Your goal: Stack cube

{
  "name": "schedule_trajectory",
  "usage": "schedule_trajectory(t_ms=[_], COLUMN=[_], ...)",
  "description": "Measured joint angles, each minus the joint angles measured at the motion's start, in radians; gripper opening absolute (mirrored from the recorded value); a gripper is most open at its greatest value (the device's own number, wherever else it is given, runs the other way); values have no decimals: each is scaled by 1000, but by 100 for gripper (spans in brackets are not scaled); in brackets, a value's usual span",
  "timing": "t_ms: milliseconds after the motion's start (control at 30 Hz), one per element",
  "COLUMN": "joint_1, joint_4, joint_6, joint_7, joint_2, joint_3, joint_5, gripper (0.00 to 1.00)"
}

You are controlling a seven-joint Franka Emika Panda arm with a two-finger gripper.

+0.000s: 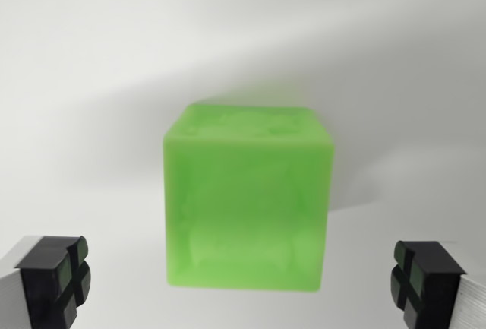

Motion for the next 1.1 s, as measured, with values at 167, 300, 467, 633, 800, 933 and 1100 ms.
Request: schedule_trajectory(t_ms=[167,300,467,633,800,933,1100], joint_1=[-11,-26,-41,-51,-56,-57,-57], joint_4=[12,23,33,41,46,47,47], joint_6=[51,89,123,145,158,159,159], joint_7=[-16,-25,-28,-28,-28,-28,-28], joint_2=[62,112,154,185,201,202,202], joint_3=[17,33,49,59,63,64,64], joint_5=[21,31,34,34,34,34,34], gripper=[100,100,100,100,0,0,0])
